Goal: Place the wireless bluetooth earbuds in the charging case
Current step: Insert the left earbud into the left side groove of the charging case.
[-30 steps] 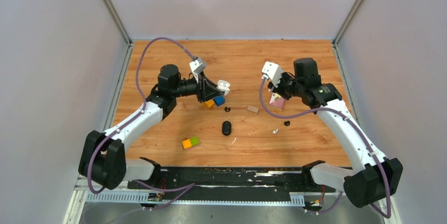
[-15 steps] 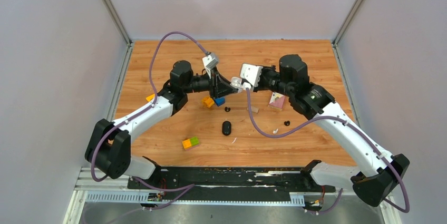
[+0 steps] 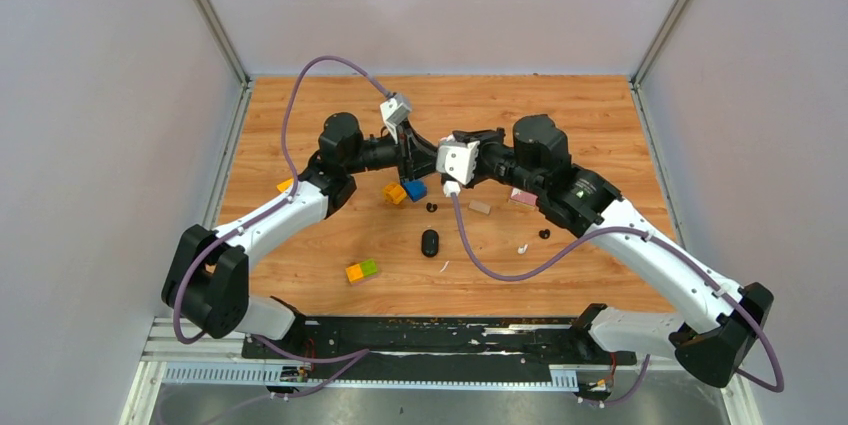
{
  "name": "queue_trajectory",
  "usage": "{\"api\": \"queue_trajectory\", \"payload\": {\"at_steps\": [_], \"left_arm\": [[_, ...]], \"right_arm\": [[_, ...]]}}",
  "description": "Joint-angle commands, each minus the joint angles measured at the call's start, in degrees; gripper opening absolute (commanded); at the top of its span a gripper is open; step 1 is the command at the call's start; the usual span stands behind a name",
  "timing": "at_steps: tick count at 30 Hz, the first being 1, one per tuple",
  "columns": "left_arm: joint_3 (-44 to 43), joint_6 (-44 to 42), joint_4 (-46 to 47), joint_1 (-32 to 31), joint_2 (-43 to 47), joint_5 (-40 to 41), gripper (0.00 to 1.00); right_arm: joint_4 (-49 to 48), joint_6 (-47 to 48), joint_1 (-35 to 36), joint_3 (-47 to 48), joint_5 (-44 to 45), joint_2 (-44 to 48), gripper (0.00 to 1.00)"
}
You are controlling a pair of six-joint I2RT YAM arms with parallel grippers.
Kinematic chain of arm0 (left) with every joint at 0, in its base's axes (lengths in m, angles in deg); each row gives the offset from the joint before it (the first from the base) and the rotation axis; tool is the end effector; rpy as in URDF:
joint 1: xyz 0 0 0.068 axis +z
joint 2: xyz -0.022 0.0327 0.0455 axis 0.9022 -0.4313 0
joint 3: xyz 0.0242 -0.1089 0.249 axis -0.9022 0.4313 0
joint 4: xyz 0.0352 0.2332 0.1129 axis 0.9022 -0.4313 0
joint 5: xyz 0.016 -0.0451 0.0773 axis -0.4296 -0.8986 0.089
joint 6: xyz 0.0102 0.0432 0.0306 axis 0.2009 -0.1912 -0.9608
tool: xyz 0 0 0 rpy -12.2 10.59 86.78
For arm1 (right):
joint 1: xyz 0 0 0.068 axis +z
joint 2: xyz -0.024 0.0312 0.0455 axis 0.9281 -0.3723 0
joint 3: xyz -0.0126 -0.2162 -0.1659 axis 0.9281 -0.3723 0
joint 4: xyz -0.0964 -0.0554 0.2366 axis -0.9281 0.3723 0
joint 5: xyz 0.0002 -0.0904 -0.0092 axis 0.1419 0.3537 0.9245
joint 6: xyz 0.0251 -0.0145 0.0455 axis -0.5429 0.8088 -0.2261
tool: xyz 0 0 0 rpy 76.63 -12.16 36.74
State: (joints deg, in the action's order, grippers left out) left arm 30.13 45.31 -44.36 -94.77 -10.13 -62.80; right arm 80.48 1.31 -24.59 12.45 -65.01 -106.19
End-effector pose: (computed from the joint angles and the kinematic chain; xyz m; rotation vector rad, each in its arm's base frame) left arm 0.2635 -0.1844 0.3150 0.8111 1.5416 -1.3403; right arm 0.1865 0.1872 0.3974 -1.5426 1.0303 -0.0201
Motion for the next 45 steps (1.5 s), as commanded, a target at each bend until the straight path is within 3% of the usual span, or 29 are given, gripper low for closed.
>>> {"api": "queue_trajectory", "payload": {"at_steps": [1, 35, 45], "left_arm": [[-2.18, 1.35, 5.09, -0.24, 0.5, -0.66, 0.0], [-2.27, 1.45, 5.25, -0.17, 1.14, -0.51, 0.0], [-2.63, 2.42, 7.29, 0.27, 0.67, 0.1, 0.0]], "right_arm": [[-2.77, 3.82, 1.78, -1.65, 2.32, 0.07, 0.01], [-6.35, 3.97, 2.5, -3.31, 7.37, -1.92, 0.0], [-5.26, 5.09, 3.24, -4.89, 6.09, -0.51, 0.06]]}}
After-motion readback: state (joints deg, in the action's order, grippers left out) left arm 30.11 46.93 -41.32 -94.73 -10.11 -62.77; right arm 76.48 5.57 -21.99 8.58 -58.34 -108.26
